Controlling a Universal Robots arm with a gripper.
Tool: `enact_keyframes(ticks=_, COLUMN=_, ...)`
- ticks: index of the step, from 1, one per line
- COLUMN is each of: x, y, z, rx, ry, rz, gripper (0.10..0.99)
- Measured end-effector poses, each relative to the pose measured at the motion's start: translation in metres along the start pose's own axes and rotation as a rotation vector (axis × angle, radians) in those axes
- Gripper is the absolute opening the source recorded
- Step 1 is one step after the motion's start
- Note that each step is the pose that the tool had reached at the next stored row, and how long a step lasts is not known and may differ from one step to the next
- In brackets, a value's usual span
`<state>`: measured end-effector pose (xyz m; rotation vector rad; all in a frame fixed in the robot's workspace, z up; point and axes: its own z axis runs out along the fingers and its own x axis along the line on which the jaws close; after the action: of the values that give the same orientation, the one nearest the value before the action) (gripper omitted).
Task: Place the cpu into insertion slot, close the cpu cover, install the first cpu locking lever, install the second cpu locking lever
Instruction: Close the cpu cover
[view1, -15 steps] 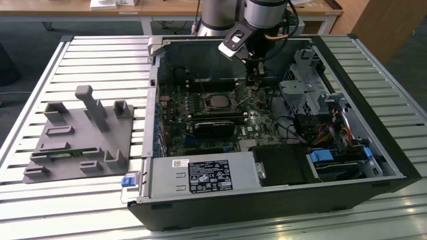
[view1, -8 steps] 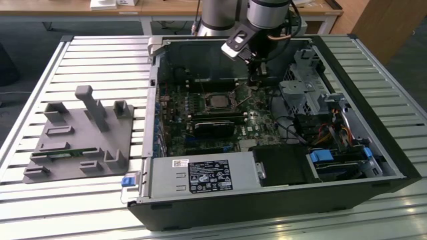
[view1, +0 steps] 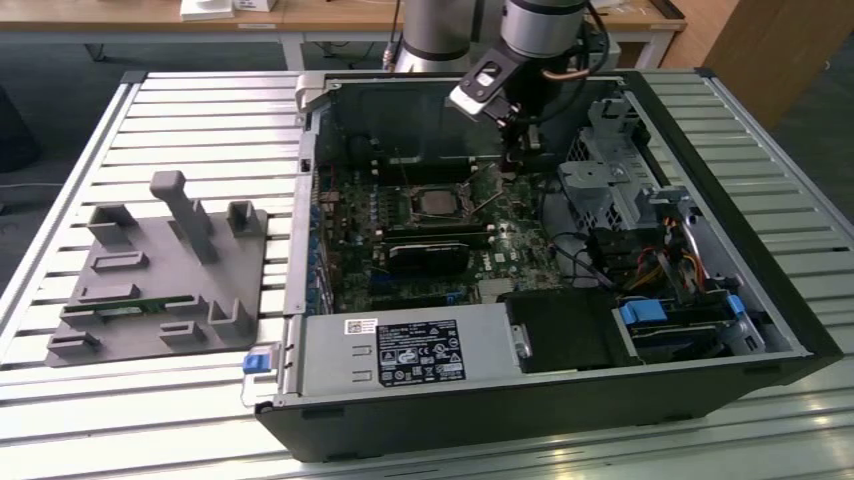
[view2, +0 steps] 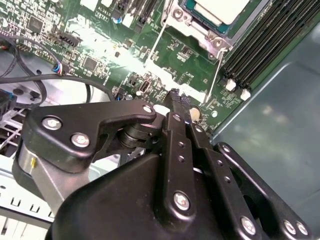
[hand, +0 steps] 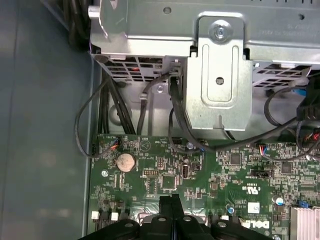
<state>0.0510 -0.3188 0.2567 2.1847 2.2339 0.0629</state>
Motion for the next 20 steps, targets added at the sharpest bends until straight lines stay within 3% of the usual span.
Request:
enact_keyframes(ticks=11, x=0.0028, y=0.0081, z=0.0048, rx=0.002, ry=-0.0073, rz=0.000, gripper=0.106)
enact_keyframes(ticks=20, x=0.0037, y=0.0065, z=0.0133, rx=0.003, ry=-0.0081, rz=0.000, gripper=0.106)
